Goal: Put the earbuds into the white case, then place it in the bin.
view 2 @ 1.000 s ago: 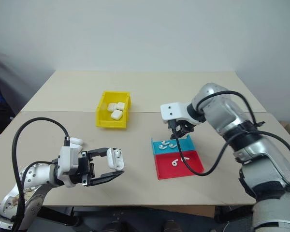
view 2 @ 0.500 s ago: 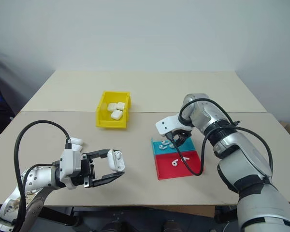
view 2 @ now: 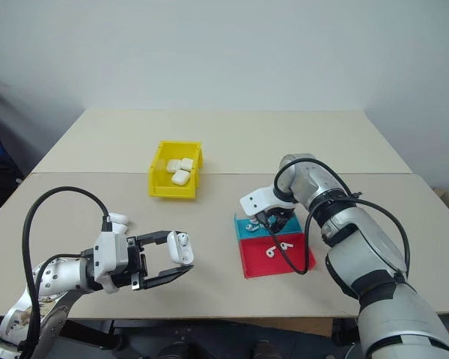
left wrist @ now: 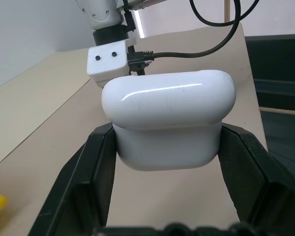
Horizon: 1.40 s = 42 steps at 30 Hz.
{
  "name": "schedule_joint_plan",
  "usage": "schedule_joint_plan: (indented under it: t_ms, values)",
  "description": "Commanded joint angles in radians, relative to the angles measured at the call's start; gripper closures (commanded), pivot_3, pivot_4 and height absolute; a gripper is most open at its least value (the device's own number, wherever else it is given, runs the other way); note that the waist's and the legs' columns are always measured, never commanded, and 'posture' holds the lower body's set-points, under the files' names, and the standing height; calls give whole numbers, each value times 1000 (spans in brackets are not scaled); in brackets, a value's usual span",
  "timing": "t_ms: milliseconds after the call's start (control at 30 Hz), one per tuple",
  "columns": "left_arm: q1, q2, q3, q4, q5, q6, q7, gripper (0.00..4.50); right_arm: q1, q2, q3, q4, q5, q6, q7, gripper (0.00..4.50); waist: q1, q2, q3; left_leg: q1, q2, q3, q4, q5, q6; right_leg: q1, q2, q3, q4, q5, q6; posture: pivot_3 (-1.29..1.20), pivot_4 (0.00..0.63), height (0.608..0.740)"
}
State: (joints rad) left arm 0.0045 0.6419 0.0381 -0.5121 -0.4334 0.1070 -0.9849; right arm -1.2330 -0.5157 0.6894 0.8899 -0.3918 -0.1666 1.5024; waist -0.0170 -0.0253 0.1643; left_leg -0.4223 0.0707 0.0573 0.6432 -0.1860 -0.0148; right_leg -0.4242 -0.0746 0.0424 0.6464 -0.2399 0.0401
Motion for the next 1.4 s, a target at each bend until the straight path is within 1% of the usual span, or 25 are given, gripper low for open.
schedule_joint_plan:
  t_ms: [33,667,767,800,1400]
  values:
    - [-10,5,4,-30,-4,-25,3,1706,-29,4,-34,15,-8,-26,-4,1948,-1,0,0,0,0,0,0,0,0,0,0,0,0,0,0,0,150,740]
    - [-25,2,0,-16,8,-29,3,1706,-33,20,-64,54,-31,-78,-22,1948,-1,0,0,0,0,0,0,0,0,0,0,0,0,0,0,0,150,740]
    - [-25,2,0,-17,9,-29,3,1706,-32,21,-66,53,-32,-83,-23,2475,-1,0,0,1,0,0,0,0,0,1,0,0,0,0,0,0,150,740]
    - [-26,2,0,-17,9,-28,3,1706,-32,22,-67,53,-33,-82,-29,2788,-1,0,0,1,0,0,0,0,0,1,0,0,0,0,0,0,150,740]
    - [-36,3,-7,-8,17,-30,3,1706,-26,23,-72,40,-31,-94,-24,2788,-1,0,0,1,0,0,0,0,0,0,0,0,1,0,0,0,150,740]
